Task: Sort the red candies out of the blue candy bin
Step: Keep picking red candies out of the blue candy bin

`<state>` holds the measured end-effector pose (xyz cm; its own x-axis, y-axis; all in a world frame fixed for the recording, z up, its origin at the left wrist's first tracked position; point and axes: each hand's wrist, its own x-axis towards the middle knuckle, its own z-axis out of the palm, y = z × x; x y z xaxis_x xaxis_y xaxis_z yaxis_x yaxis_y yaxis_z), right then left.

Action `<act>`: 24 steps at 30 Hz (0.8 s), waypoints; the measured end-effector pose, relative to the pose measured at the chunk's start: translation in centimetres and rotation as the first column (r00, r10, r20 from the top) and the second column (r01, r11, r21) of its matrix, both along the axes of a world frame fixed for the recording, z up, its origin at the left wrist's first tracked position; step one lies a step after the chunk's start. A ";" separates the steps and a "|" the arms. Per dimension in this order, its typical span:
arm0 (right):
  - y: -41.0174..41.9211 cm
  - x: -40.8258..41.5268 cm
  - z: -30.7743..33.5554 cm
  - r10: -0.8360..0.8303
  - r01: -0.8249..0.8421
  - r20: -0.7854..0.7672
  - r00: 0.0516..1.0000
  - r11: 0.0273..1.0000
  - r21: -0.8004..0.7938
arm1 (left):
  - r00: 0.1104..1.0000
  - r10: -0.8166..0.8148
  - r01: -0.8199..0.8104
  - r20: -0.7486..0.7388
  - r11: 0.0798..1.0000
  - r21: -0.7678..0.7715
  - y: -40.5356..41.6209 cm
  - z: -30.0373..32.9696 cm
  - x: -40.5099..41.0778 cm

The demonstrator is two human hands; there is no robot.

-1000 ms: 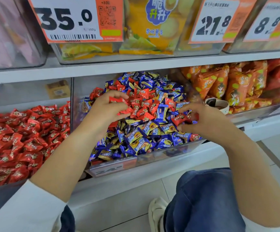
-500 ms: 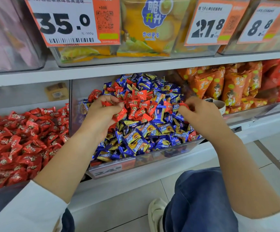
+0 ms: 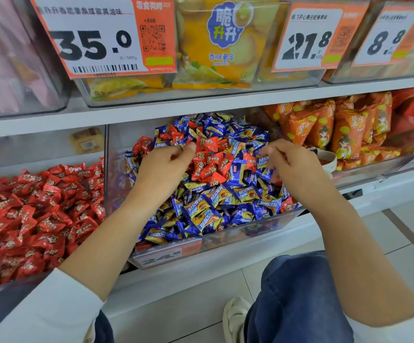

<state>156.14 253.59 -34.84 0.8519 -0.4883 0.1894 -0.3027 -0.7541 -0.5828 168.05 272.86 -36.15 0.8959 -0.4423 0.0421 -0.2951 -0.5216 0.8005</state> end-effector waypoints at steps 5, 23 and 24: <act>0.3 0.4 -0.7 0.162 -0.184 -0.147 0.976 0.971 -0.154 | 0.981 -0.176 0.155 0.084 0.965 0.210 -0.6 -0.4 -0.3; 4.2 2.5 -0.1 0.321 -0.327 -0.064 0.945 0.927 -0.186 | 0.859 -0.345 0.090 0.378 0.829 0.551 -2.1 -1.3 -1.7; 4.1 2.6 -0.4 0.335 -0.357 -0.141 0.932 0.916 -0.183 | 0.858 -0.344 0.095 0.381 0.836 0.540 -2.1 -1.3 -1.6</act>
